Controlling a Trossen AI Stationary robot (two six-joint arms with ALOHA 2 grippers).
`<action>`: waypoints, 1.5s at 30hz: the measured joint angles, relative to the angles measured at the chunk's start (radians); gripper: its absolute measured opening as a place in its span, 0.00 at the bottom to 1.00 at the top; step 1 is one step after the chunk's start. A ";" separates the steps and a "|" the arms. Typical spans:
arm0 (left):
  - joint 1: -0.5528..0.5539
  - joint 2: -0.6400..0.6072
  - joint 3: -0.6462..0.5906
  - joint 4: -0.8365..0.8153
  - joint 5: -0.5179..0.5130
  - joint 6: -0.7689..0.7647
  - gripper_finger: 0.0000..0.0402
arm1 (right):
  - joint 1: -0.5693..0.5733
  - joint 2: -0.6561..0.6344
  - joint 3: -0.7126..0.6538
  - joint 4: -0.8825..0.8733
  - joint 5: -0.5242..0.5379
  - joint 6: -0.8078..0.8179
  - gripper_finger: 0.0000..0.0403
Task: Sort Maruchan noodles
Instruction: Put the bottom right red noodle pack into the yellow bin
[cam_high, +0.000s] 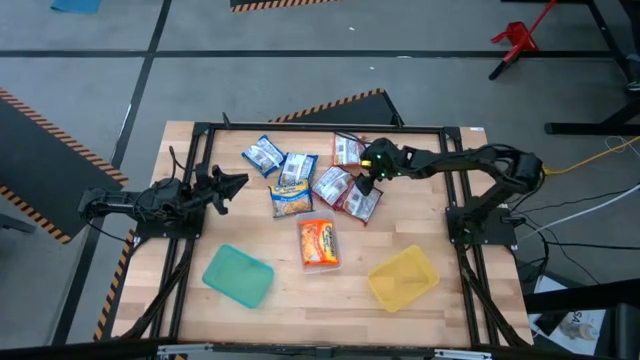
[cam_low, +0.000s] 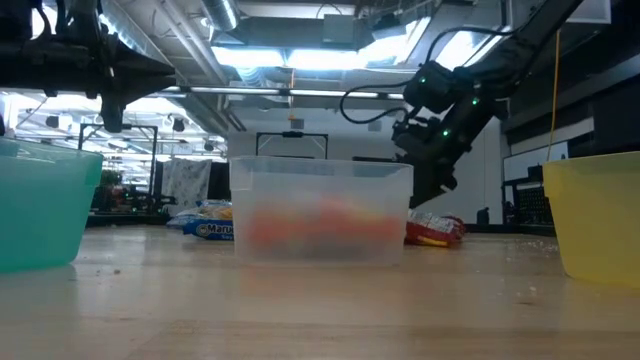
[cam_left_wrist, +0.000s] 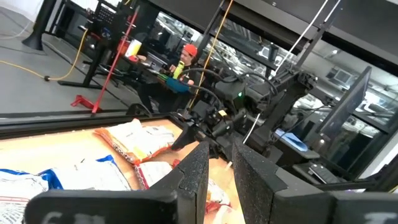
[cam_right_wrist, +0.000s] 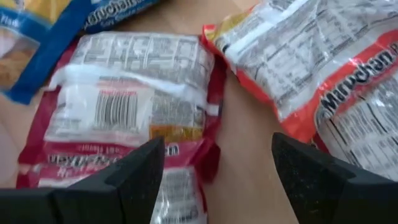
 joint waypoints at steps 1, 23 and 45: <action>0.000 0.000 0.000 0.000 0.000 0.000 0.17 | 0.000 0.010 0.001 0.009 0.000 0.006 0.70; 0.000 0.000 0.000 -0.002 0.000 0.008 0.17 | -0.001 0.105 0.003 -0.056 -0.036 0.071 0.22; 0.000 0.000 0.000 -0.002 0.000 0.018 0.17 | 0.166 -0.144 0.127 -0.286 0.068 0.099 0.00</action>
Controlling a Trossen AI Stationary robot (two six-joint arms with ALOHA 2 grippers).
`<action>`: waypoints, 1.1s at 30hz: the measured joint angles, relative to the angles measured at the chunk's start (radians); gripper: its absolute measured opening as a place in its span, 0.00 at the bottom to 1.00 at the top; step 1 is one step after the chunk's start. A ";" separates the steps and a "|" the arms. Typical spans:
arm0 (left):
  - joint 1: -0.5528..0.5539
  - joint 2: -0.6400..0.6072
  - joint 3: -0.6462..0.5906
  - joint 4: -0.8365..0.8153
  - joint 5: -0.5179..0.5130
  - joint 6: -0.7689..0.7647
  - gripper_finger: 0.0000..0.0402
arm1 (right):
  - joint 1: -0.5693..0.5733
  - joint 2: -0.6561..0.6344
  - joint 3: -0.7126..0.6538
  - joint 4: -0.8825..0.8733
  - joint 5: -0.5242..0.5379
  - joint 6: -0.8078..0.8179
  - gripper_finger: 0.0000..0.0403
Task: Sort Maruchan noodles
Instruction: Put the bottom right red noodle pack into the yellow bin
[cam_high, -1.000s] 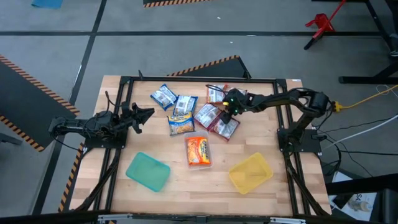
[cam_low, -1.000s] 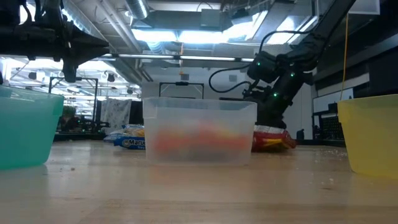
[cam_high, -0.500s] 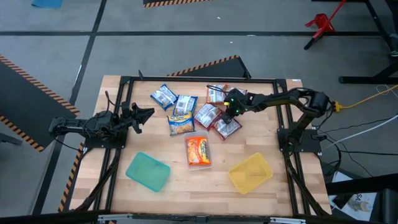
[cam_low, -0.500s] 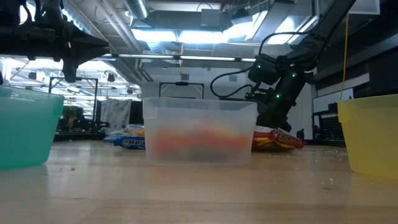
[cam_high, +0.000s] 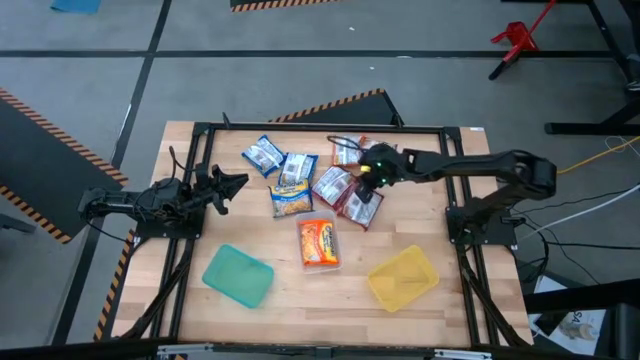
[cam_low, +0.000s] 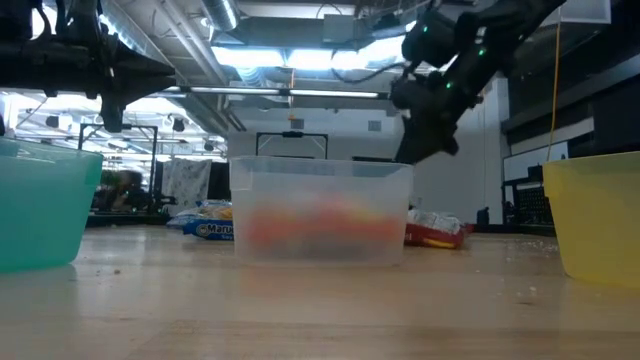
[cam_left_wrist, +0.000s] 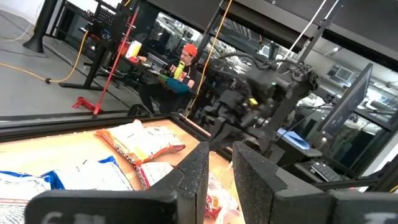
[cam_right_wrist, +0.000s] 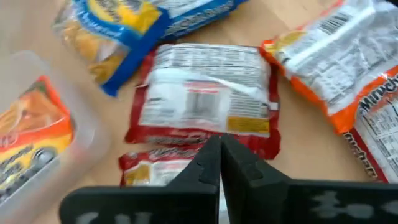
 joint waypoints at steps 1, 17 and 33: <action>0.000 0.000 0.000 0.000 0.000 0.000 0.17 | 0.006 -0.009 0.000 -0.017 0.000 -0.009 0.01; 0.000 0.000 0.000 -0.008 0.006 0.016 0.17 | 0.004 0.022 -0.002 -0.393 0.031 -0.436 0.81; 0.000 0.000 0.000 -0.023 -0.012 0.017 0.17 | 0.005 0.240 -0.007 -0.285 -0.009 -0.524 0.87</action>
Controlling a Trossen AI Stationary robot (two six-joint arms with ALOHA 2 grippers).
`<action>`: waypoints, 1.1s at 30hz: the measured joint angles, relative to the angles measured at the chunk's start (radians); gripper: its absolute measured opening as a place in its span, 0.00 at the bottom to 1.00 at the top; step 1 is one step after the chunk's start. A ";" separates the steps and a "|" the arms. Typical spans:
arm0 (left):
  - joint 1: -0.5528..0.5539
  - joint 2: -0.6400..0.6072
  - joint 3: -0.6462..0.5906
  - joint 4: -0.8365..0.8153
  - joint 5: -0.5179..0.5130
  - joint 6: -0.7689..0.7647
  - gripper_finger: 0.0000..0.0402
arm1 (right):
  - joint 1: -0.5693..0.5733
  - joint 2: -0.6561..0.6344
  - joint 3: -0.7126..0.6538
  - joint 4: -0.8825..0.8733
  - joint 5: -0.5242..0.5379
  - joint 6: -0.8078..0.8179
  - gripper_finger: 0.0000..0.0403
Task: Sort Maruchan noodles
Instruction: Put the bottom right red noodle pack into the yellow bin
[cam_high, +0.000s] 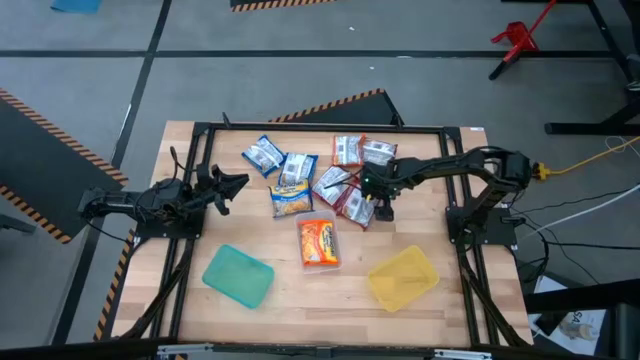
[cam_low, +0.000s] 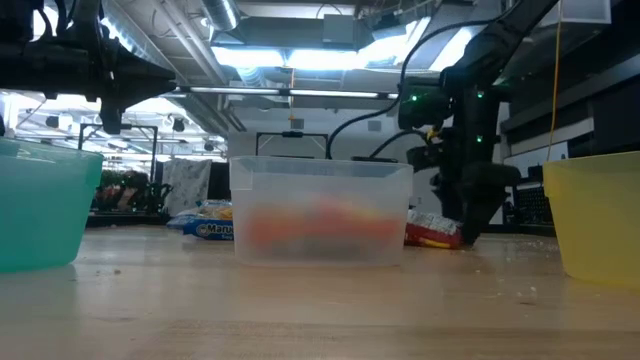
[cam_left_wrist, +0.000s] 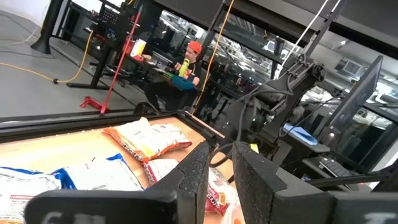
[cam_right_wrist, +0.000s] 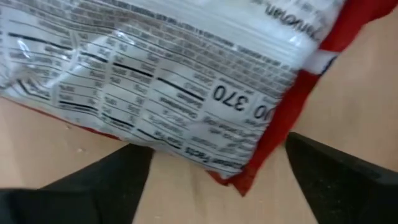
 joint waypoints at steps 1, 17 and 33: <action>0.000 0.000 0.000 0.000 -0.001 0.002 0.17 | 0.000 0.007 0.000 -0.001 -0.001 0.007 0.83; 0.000 0.000 0.000 -0.001 -0.006 0.025 0.17 | 0.000 0.020 0.049 -0.034 0.045 0.042 0.01; 0.000 0.000 0.000 -0.003 -0.006 0.025 0.17 | 0.089 -0.150 0.131 -0.225 0.043 0.347 0.00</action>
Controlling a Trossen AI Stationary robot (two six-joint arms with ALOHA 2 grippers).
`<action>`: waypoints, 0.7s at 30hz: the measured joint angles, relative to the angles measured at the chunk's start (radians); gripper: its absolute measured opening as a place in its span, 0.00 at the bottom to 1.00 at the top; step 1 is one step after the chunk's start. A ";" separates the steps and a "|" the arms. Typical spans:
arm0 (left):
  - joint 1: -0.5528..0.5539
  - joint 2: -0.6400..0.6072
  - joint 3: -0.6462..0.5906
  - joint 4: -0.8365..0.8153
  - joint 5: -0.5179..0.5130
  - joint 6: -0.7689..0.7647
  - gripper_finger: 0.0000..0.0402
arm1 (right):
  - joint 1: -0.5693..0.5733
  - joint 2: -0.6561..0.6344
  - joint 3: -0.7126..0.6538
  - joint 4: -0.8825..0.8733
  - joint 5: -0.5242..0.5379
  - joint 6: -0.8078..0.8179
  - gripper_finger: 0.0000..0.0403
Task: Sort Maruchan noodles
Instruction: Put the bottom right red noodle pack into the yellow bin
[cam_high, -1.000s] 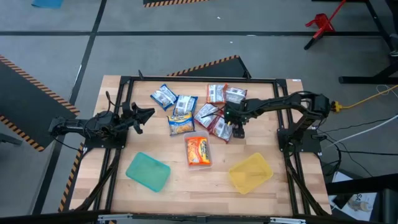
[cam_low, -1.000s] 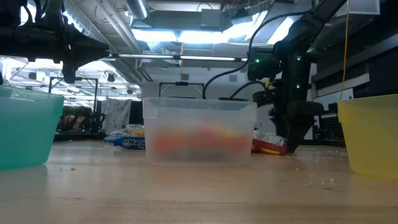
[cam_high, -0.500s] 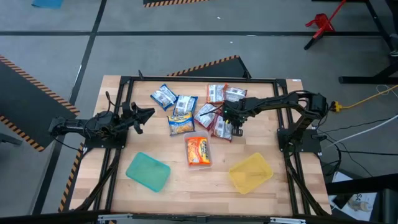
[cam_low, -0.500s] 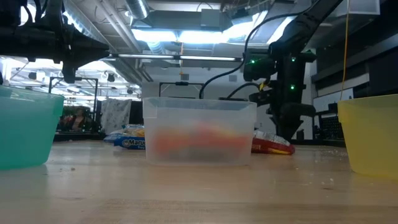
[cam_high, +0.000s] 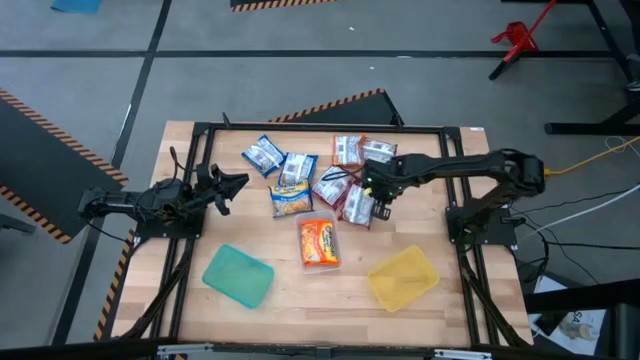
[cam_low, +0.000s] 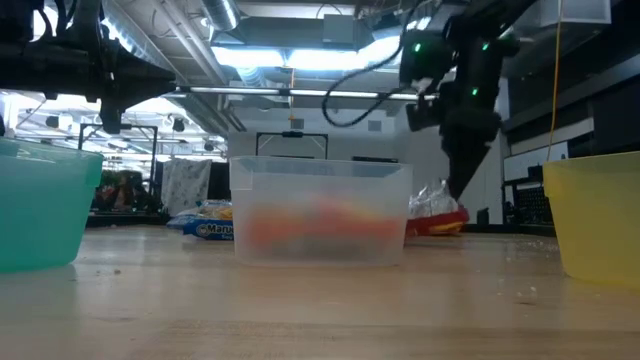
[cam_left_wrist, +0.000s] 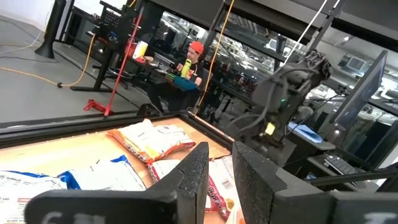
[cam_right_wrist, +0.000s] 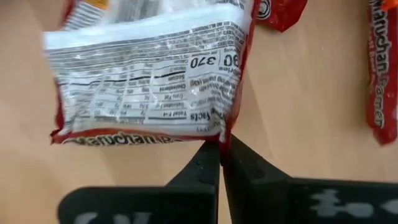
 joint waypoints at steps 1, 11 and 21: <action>0.000 0.000 0.000 0.000 0.000 0.000 0.17 | 0.018 -0.015 0.000 -0.006 0.005 0.027 0.00; 0.000 0.000 0.000 0.000 0.000 0.000 0.17 | 0.215 -0.145 0.000 -0.046 0.090 0.370 0.00; 0.000 0.000 0.000 0.000 -0.006 -0.001 0.17 | 0.354 -0.182 0.000 -0.045 0.202 0.549 0.00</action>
